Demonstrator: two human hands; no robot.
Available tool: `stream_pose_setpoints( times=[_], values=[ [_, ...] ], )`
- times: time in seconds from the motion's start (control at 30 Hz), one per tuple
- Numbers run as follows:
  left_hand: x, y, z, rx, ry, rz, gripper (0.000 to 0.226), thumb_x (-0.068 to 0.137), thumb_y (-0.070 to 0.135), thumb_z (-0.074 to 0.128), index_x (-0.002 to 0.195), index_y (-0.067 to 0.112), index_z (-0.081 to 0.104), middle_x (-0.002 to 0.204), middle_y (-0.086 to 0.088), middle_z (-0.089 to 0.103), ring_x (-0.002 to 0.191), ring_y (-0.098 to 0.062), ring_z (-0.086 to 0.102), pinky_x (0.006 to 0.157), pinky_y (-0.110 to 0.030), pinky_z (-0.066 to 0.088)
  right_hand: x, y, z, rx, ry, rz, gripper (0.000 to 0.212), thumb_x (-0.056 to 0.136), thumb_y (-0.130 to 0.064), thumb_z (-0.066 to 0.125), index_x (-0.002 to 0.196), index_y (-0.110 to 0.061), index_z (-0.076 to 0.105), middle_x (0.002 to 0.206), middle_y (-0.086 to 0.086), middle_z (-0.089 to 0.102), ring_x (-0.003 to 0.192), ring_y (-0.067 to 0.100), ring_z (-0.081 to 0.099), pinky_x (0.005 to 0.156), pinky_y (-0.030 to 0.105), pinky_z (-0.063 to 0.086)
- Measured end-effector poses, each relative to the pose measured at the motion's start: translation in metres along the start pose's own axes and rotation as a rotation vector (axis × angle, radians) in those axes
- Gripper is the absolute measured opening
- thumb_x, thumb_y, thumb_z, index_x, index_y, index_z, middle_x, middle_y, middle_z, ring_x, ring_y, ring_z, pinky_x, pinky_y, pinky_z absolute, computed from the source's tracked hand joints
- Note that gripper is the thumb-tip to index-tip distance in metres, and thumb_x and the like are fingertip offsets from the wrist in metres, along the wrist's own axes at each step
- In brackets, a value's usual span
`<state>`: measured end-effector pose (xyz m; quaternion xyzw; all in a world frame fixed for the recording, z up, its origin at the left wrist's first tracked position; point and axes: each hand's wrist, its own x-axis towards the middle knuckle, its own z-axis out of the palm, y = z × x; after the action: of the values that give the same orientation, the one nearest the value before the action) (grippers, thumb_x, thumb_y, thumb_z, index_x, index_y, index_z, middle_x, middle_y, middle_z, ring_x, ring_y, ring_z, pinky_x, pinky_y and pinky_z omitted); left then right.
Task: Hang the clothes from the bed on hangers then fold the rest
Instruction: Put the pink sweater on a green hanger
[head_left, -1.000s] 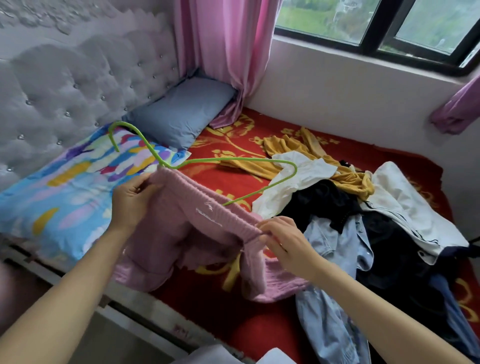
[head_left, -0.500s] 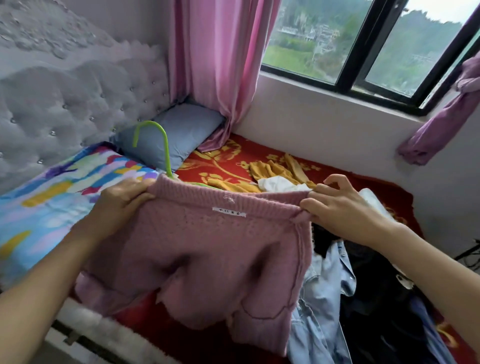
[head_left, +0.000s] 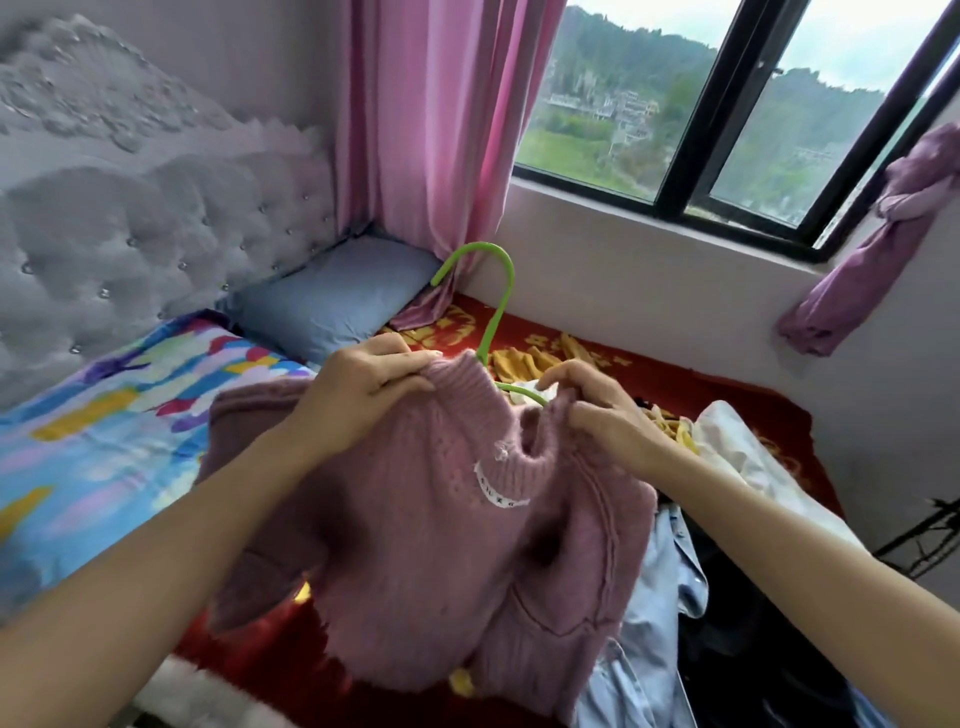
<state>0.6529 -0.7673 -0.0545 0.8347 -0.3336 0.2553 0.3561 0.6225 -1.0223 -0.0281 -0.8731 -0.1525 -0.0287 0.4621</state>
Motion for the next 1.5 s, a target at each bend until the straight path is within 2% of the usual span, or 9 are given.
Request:
stream_pose_setpoints(
  times=[0.23,0.4,0.57,0.63,0.8,0.97,1.1,1.2,1.5],
  values=[
    [0.004,-0.013,-0.009,-0.061,-0.020,-0.025,0.030,0.077,-0.001,0.071,0.106,-0.006,0.067,0.083,0.016,0.055,0.082,0.018,0.051,0.078,0.000,0.034,0.026,-0.010,-0.006,-0.694,-0.214,-0.195,0.044,0.094,-0.032,0.053,0.053,-0.025,0.037,0.064,-0.011,0.037,0.072,0.014,0.036,0.069,0.029,0.027],
    [-0.012,-0.045,-0.028,-0.082,-0.020,-0.160,0.028,0.078,0.000,0.069,0.105,0.005,0.070,0.076,0.014,0.062,0.079,0.015,0.053,0.074,-0.003,0.037,0.033,-0.017,-0.041,-0.962,-0.268,-0.149,0.039,0.093,-0.045,0.046,0.094,-0.014,0.069,0.114,-0.011,0.049,0.106,0.005,0.031,0.084,0.025,0.019],
    [-0.014,-0.043,-0.059,-0.114,-0.009,-0.191,0.020,0.079,0.045,0.065,0.093,0.035,0.074,0.086,0.028,0.065,0.076,0.016,0.056,0.072,-0.001,0.038,0.028,-0.031,-0.060,-0.930,-0.300,-0.206,0.036,0.095,-0.040,0.045,0.091,-0.012,0.068,0.122,-0.005,0.053,0.112,0.012,0.042,0.101,0.030,0.031],
    [-0.009,-0.042,-0.068,-0.156,0.006,-0.234,0.017,0.077,0.036,0.066,0.079,0.052,0.070,0.082,0.027,0.067,0.074,0.018,0.056,0.071,0.001,0.038,0.025,-0.033,-0.067,-0.847,-0.287,-0.206,0.036,0.095,-0.036,0.048,0.085,-0.008,0.068,0.112,-0.005,0.055,0.105,0.010,0.045,0.095,0.021,0.029],
    [0.009,-0.037,-0.063,-0.148,0.071,-0.265,0.019,0.079,-0.006,0.065,0.095,0.003,0.071,0.073,0.012,0.066,0.068,0.016,0.056,0.070,0.000,0.038,0.020,-0.036,-0.068,-0.513,-0.225,-0.064,0.029,0.095,-0.021,0.052,0.072,-0.009,0.065,0.091,0.002,0.057,0.077,0.007,0.051,0.074,0.011,0.037],
    [0.021,-0.016,-0.068,-0.104,-0.013,-0.186,0.026,0.080,-0.006,0.064,0.102,0.009,0.066,0.072,0.029,0.063,0.068,0.016,0.054,0.066,0.000,0.035,0.024,-0.043,-0.064,-0.374,-0.056,-0.053,0.035,0.097,-0.016,0.048,0.062,-0.015,0.054,0.066,-0.007,0.053,0.060,0.004,0.046,0.061,0.014,0.037],
    [0.006,-0.006,-0.085,-0.071,0.059,-0.244,0.028,0.080,-0.006,0.064,0.104,0.008,0.066,0.071,0.027,0.063,0.066,0.015,0.054,0.065,0.000,0.035,0.039,-0.057,-0.054,-0.591,-0.125,-0.220,0.035,0.099,-0.021,0.042,0.079,0.003,0.057,0.082,0.009,0.059,0.076,0.024,0.053,0.078,0.035,0.041],
    [-0.018,0.008,-0.109,-0.029,0.088,-0.309,0.023,0.079,-0.006,0.064,0.094,0.010,0.071,0.069,0.028,0.062,0.065,0.014,0.054,0.064,-0.001,0.035,0.052,-0.075,-0.036,-0.727,-0.208,-0.334,0.036,0.099,-0.025,0.041,0.066,-0.013,0.043,0.070,-0.004,0.045,0.066,0.015,0.043,0.072,0.033,0.035],
    [-0.143,0.096,-0.204,0.279,0.355,-0.616,0.024,0.078,0.006,0.065,0.089,0.027,0.067,0.076,0.023,0.067,0.073,0.015,0.056,0.071,-0.001,0.038,0.083,-0.150,0.080,-0.338,-0.460,-0.630,0.032,0.095,-0.020,0.051,0.064,-0.011,0.052,0.068,0.002,0.051,0.070,0.019,0.048,0.071,0.033,0.036]
  ],
)
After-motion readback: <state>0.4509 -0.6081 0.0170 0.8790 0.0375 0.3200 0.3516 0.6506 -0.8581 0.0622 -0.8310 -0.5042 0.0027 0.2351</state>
